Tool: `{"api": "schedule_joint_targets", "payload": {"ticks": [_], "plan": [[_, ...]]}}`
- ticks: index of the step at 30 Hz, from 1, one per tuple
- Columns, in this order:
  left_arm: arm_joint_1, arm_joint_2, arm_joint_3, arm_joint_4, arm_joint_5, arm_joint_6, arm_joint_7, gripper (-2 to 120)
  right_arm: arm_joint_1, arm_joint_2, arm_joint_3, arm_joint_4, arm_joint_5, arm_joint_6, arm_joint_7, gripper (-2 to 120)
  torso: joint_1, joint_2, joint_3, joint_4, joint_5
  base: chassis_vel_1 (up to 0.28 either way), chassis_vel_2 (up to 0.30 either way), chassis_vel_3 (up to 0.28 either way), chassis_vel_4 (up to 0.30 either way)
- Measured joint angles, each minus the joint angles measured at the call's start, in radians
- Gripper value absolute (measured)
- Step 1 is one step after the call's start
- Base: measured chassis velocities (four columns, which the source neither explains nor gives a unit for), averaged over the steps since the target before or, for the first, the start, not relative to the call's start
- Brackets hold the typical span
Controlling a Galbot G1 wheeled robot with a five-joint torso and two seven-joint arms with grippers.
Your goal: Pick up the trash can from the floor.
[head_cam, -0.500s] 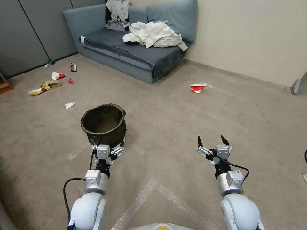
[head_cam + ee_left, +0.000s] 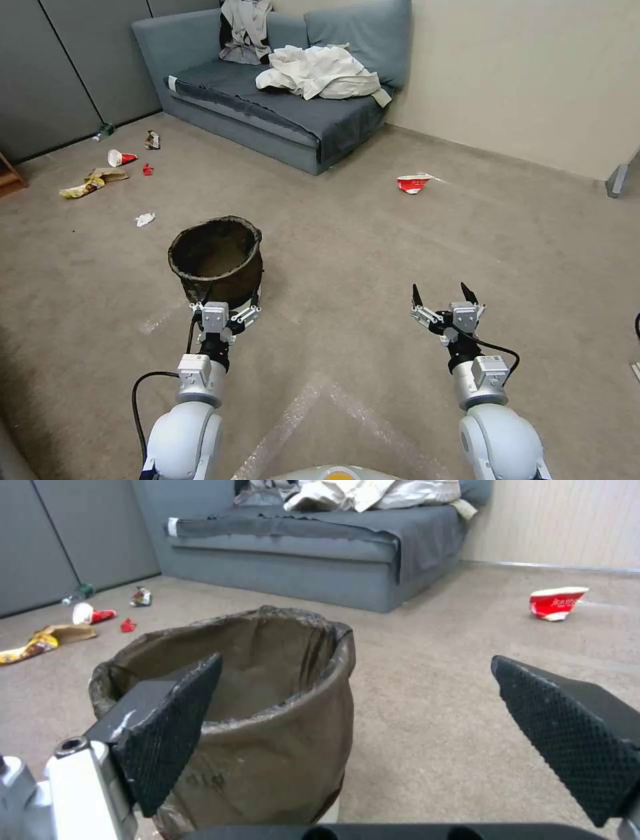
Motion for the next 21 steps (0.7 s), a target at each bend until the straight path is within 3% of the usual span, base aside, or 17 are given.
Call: {"api": "schedule_joint_targets", "payload": {"ticks": [21], "plan": [[0.000,0.000,0.000,0.000,0.000,0.000,0.000,100,0.000,0.000,0.000,0.000,0.000,0.000,0.000,100,0.000,0.000,0.000,0.0000,0.0000,0.000,0.000,0.000,0.000]]}}
